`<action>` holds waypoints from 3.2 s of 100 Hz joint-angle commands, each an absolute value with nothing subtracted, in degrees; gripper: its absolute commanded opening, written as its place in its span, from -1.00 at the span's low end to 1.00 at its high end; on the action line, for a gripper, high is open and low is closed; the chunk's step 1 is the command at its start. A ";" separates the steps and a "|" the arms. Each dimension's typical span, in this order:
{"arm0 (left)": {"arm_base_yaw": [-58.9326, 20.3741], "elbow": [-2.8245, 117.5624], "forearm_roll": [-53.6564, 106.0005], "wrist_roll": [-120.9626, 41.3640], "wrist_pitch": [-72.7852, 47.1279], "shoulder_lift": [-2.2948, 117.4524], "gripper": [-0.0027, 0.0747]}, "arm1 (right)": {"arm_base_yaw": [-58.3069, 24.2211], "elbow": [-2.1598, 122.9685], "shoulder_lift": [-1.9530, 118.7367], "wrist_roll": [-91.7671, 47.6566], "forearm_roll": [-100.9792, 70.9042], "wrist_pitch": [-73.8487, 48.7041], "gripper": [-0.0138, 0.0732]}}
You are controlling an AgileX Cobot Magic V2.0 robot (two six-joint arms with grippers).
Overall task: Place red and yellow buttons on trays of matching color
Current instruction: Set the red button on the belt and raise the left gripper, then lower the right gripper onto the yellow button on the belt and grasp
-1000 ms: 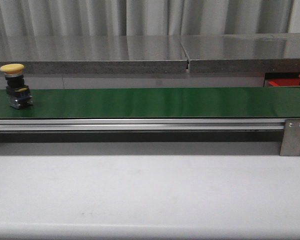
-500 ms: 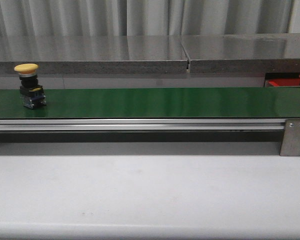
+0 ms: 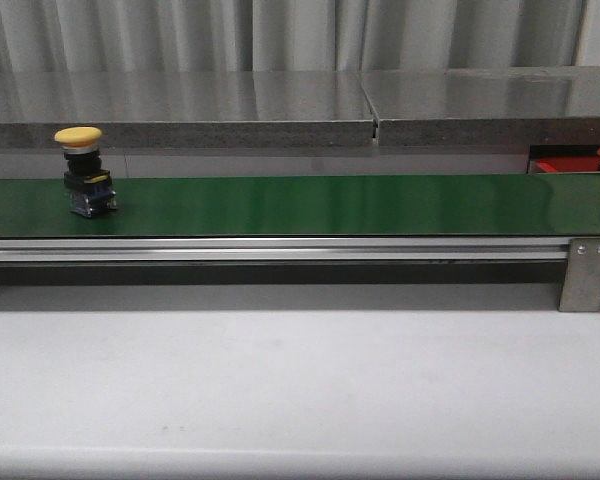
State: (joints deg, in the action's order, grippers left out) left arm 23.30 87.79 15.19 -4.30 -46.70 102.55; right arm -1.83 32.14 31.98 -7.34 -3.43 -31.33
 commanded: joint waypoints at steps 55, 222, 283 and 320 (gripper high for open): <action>16.91 89.11 17.60 -5.39 -43.83 104.70 -0.45 | -1.88 33.46 31.93 -7.82 -2.89 -27.36 -0.95; -2.54 84.96 17.03 -13.36 -45.49 78.23 -0.98 | -1.88 33.46 31.93 -7.82 -2.89 -27.36 -0.95; -4.12 59.76 17.63 -12.22 -39.30 51.54 -0.98 | -1.88 33.46 31.93 -7.77 -3.10 -28.05 -0.95; -4.12 46.34 17.63 -12.22 -37.29 34.27 -0.98 | -2.06 35.87 33.61 -7.82 -4.33 -28.85 -0.95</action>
State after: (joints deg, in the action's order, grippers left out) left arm -3.67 47.00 16.29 -12.91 -42.23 37.38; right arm -1.83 32.40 32.10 -7.34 -4.12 -31.89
